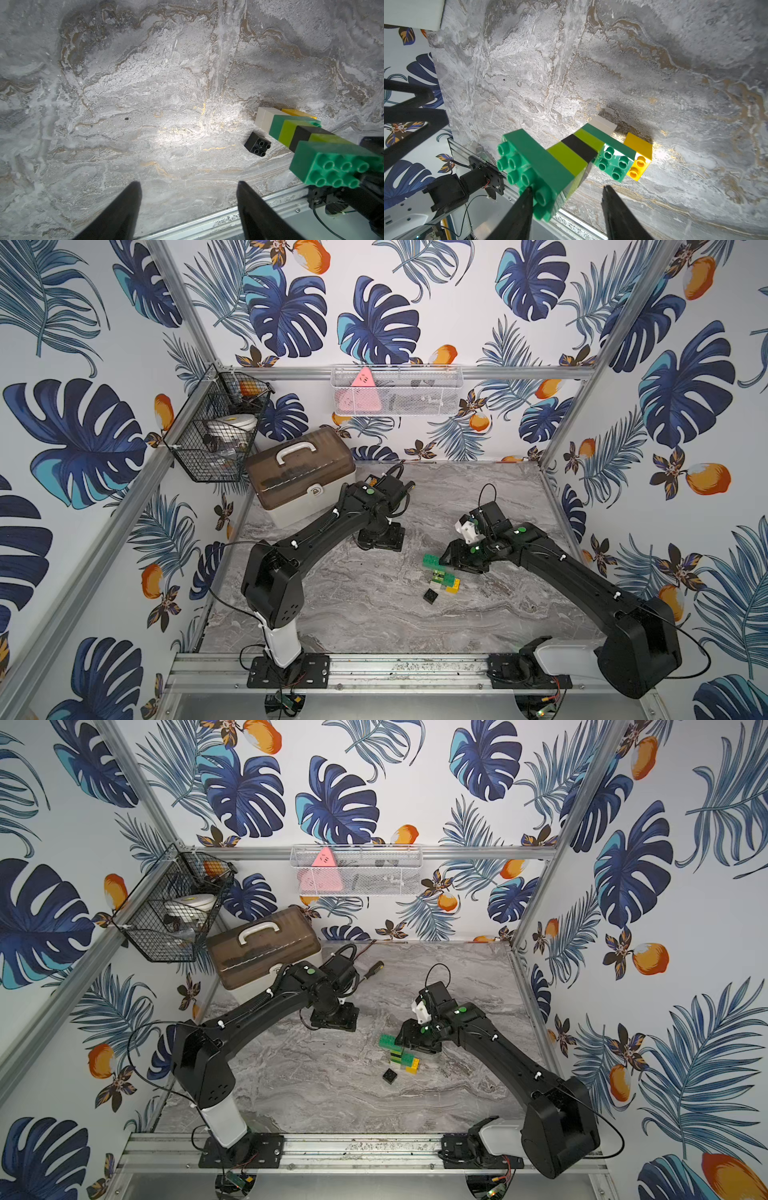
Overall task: Assemble a giraffe with lego
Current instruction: Adjust the lego brick from the lego brick.
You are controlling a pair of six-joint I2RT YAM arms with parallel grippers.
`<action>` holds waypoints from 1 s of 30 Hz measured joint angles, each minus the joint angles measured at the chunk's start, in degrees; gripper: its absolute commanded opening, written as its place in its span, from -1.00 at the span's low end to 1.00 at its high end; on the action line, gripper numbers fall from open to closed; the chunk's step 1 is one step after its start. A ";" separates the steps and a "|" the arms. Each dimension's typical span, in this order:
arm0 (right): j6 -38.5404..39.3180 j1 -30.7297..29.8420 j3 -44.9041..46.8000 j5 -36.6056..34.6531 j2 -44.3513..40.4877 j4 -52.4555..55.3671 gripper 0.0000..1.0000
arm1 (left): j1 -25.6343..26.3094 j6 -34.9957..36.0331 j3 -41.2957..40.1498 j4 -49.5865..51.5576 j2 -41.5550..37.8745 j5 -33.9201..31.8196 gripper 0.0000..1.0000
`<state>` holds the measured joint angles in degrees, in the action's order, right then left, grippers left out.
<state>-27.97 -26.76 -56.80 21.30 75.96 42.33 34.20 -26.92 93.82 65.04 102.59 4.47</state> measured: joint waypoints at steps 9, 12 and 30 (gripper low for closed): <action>-0.02 0.70 0.50 -0.09 -0.28 0.63 0.04 | 0.00 0.11 1.40 -0.59 1.31 0.42 0.55; -0.07 1.01 1.11 0.35 -0.48 0.20 0.03 | 0.00 0.11 1.40 -0.74 1.33 0.68 0.55; -0.04 1.31 2.95 1.70 -1.14 -1.66 0.07 | 0.00 0.11 1.51 -0.90 1.53 1.25 0.55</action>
<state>-28.01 -25.45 -53.84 23.00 74.83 40.66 34.20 -26.81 95.33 64.14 104.12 5.72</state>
